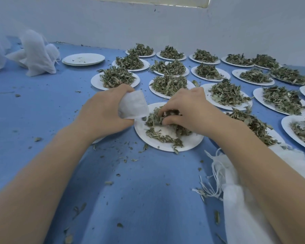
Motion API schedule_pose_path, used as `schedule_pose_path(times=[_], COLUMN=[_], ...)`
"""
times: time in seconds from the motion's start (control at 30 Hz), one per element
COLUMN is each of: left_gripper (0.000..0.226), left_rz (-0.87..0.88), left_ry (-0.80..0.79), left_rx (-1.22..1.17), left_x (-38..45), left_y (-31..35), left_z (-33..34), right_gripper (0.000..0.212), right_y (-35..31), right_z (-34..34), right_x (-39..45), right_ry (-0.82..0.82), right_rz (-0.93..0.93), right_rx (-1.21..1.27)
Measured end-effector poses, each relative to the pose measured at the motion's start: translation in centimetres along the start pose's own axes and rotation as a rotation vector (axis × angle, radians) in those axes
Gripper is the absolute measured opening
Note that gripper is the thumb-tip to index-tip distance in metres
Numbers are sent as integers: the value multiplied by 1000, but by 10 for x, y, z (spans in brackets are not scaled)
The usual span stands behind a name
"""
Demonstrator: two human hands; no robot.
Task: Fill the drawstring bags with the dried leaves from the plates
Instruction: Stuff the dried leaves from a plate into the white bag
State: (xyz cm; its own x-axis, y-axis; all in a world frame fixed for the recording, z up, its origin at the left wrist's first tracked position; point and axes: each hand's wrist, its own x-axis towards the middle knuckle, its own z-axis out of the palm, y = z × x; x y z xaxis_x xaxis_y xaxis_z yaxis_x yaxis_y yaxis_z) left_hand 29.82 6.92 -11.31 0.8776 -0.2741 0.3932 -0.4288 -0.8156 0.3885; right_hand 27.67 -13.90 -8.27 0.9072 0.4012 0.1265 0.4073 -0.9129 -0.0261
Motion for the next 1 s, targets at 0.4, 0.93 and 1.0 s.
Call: schedule_pose_path(times=[0.4, 0.93, 1.0], left_gripper=[65, 60, 59], left_rz=[49, 134, 119], left_ry=[25, 89, 99], left_rx=[4, -194, -199], left_x=[-1, -2, -1], left_y=[8, 27, 26], left_z=[4, 8, 7], right_gripper=[22, 36, 35], right_y=[0, -7, -6], right_z=[-22, -23, -24], right_x=[-7, -10, -12], right_ry=[163, 4, -9], right_rz=[-126, -102, -126], right_rx=[335, 801, 863])
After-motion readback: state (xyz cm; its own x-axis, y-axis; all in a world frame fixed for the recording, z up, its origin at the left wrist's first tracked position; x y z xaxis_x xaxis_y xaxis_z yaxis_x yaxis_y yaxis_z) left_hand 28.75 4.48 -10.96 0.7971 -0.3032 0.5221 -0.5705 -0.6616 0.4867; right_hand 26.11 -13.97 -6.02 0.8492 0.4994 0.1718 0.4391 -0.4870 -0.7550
